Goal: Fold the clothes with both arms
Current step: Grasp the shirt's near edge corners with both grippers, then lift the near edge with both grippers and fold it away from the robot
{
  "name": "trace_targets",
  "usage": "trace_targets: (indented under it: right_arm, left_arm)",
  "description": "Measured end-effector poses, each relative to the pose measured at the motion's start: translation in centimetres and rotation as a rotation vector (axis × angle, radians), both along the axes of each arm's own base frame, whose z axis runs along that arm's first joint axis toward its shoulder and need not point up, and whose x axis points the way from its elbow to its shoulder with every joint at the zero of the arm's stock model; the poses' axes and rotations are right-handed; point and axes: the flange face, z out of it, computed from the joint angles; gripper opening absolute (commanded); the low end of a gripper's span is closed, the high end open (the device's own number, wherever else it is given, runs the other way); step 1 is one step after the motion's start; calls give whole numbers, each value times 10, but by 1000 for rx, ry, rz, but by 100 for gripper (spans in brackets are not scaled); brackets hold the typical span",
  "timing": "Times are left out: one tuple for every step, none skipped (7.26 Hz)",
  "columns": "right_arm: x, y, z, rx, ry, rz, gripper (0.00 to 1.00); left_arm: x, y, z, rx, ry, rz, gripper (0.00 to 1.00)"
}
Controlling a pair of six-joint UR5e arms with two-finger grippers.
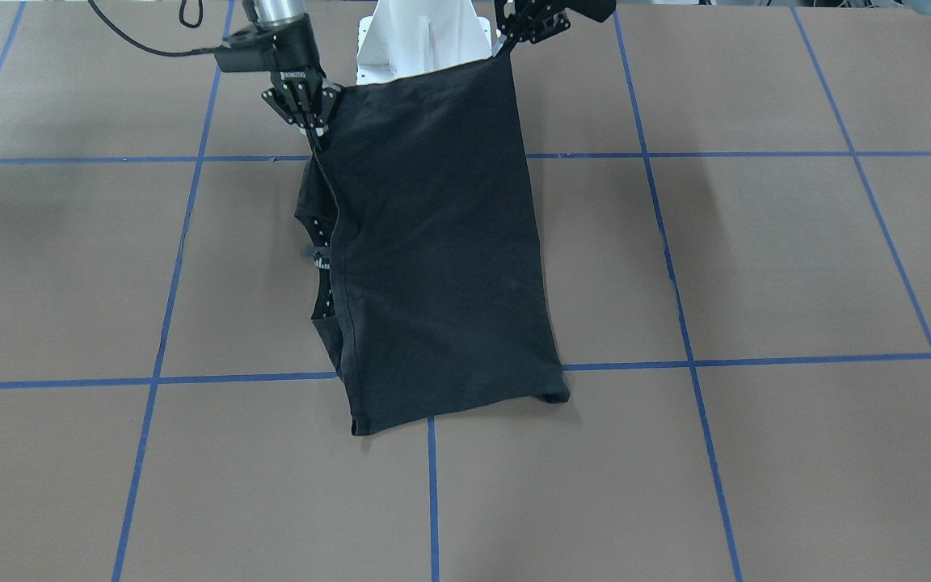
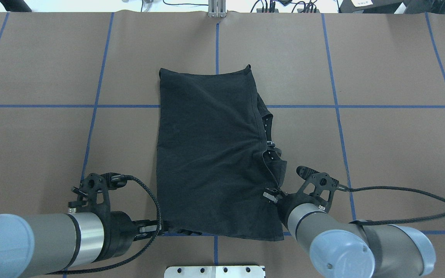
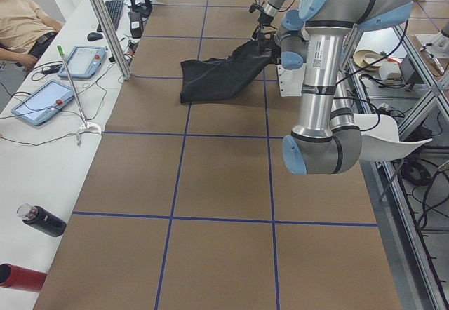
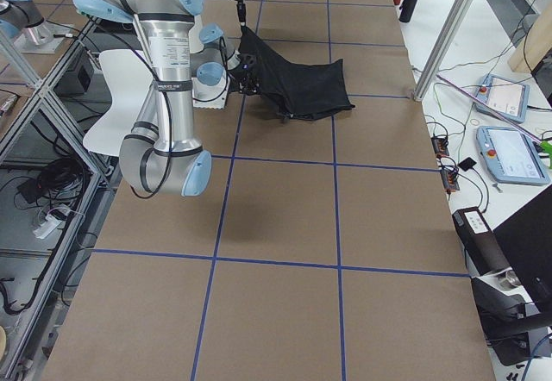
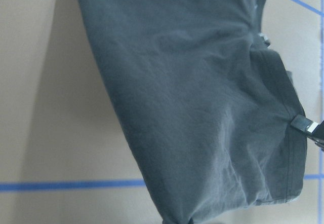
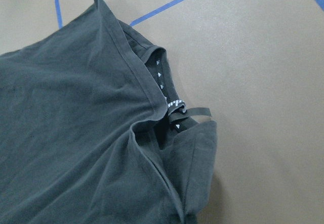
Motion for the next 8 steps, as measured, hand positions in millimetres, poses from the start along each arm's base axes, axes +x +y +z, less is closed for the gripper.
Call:
trace_targets:
  right_arm:
    - [2,-1,-11,1,-10,1,0]
    - [-11,-14,-16,3,-6,23,0]
    - [-31,-39,-21,4,9,59,0]
    - [-46,-67,-20,1,36,91,0]
    - [-53,-91,-18,1,59,114,0]
    - [-55,-114,-19,5,77,137,0]
    - [-57,-134,-20,12,95,158,0]
    - [-59,-153,-22,21,113,174,0]
  left_arm:
    - [-4,-1,-5,-4,-7,13,0]
    - [1,-11,-5,2,-28,4,0]
    - [15,-31,-3,22,-56,-25,0]
    - [30,-61,1,51,-91,-67,0]
    - [39,-90,6,77,-129,-105,0]
    - [42,-119,14,108,-169,-141,0]
    - [41,-146,19,138,-204,-171,0]
    - [39,-171,23,161,-232,-199,0]
